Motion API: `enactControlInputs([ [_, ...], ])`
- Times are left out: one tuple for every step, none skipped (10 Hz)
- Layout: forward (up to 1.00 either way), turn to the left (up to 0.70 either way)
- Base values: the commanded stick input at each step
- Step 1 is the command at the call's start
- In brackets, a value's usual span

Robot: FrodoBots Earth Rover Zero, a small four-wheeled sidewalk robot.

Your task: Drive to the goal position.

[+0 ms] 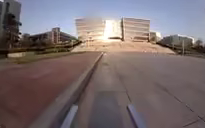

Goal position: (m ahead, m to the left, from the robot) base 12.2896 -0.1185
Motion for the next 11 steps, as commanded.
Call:
enactControlInputs([
  [0.70, -0.14],
  [0.70, -0.14],
  [0.70, -0.14],
  [0.70, -0.14],
  [0.70, -0.14],
  [0.70, -0.14],
  [0.70, -0.14],
  [0.70, -0.14],
  [0.70, -0.13],
  [0.70, -0.04],
  [0.70, 0.00],
])
